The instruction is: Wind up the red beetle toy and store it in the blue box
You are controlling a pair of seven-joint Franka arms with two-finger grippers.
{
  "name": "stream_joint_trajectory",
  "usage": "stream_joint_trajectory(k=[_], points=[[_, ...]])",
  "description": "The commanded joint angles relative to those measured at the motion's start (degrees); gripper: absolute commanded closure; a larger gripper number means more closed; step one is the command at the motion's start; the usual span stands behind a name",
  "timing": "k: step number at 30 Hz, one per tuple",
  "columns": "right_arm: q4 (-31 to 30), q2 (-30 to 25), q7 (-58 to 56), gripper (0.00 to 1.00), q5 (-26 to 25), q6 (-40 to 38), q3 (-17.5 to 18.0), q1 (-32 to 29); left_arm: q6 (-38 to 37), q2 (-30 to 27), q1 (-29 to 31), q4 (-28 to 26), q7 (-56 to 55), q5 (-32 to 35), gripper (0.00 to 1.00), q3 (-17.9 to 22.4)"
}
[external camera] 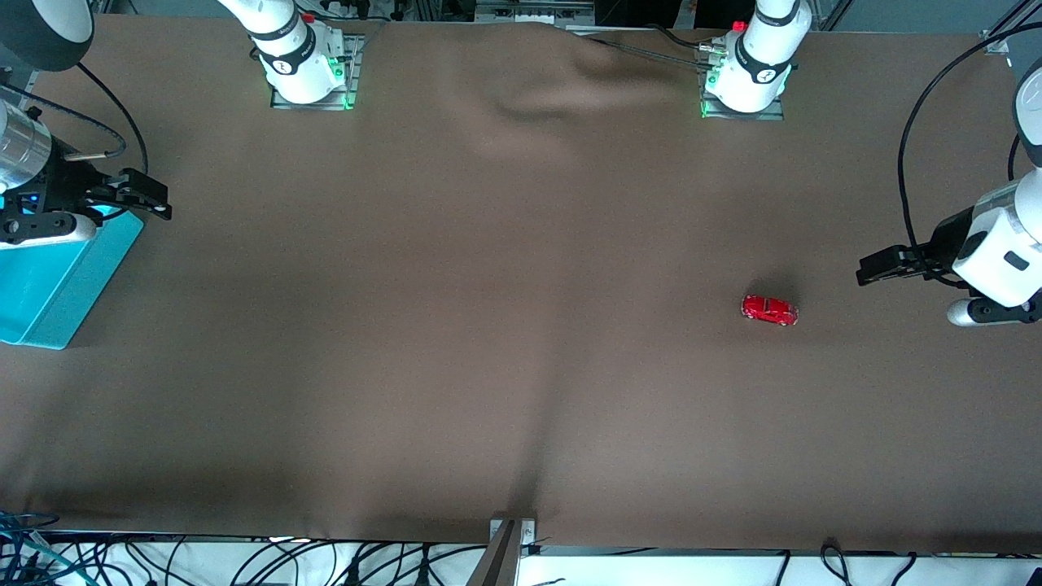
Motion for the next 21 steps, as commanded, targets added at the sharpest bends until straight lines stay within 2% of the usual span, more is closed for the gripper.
stream_joint_trajectory(k=[1,11,21], points=[[-0.5,-0.8,0.2,0.0,0.7,-0.1,0.0,-0.1,0.0,-0.8,0.0,-0.6,1.6,-0.8,0.0,0.3],[-0.2,-0.7,-0.3,0.0,0.5,-0.2,0.0,-0.1,0.0,-0.7,0.0,-1.0,1.4,-0.8,0.0,0.4],[-0.3,-0.7,-0.3,0.0,0.6,-0.3,-0.1,-0.1,-0.1,0.7,0.5,-2.2,-7.3,-1.2,0.0,0.4]])
